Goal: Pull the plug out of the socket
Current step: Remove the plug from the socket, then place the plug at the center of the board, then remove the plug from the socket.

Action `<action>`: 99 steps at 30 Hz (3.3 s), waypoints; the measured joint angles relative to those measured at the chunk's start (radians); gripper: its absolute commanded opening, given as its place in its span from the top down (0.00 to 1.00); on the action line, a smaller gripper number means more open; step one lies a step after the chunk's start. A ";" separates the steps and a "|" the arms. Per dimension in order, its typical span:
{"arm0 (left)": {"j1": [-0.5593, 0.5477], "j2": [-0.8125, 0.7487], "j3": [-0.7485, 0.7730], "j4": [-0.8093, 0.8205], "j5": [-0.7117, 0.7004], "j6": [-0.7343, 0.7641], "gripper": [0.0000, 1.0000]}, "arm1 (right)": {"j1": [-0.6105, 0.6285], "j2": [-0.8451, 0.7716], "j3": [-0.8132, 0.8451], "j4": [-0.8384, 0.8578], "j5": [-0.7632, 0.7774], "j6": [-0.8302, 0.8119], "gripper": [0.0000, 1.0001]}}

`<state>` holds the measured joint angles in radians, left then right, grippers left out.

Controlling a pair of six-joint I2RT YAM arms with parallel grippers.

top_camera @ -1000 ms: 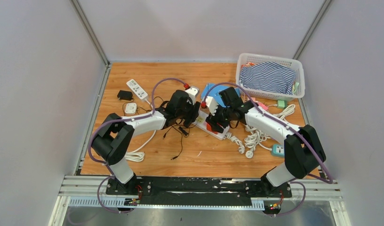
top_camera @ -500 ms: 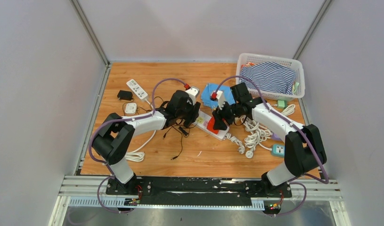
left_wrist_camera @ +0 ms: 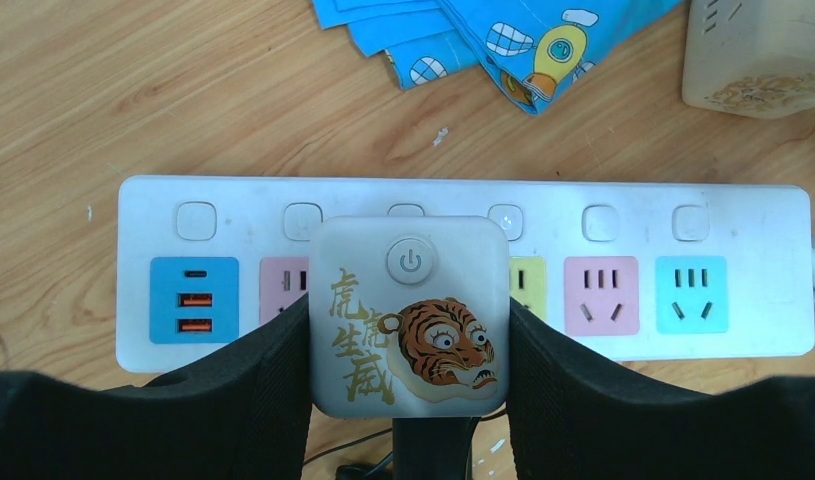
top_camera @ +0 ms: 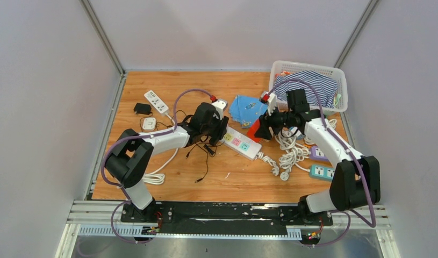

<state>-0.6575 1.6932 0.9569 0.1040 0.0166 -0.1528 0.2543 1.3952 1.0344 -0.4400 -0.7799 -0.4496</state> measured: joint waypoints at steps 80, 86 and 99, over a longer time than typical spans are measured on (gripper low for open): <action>-0.008 -0.283 -0.285 0.040 0.013 -0.067 0.28 | -0.394 -0.139 -0.131 0.229 -0.111 0.116 0.00; -0.012 -0.202 -0.252 0.052 -0.031 -0.062 0.37 | -0.394 -0.139 -0.131 0.229 -0.111 0.116 0.00; -0.018 -0.134 -0.226 0.083 -0.051 0.020 0.61 | -0.378 -0.139 -0.131 0.229 -0.111 0.115 0.00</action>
<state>-0.6754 1.5589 0.7311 0.1867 -0.0341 -0.1326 -0.1234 1.2560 0.9031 -0.2108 -0.8909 -0.3347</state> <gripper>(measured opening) 0.487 0.997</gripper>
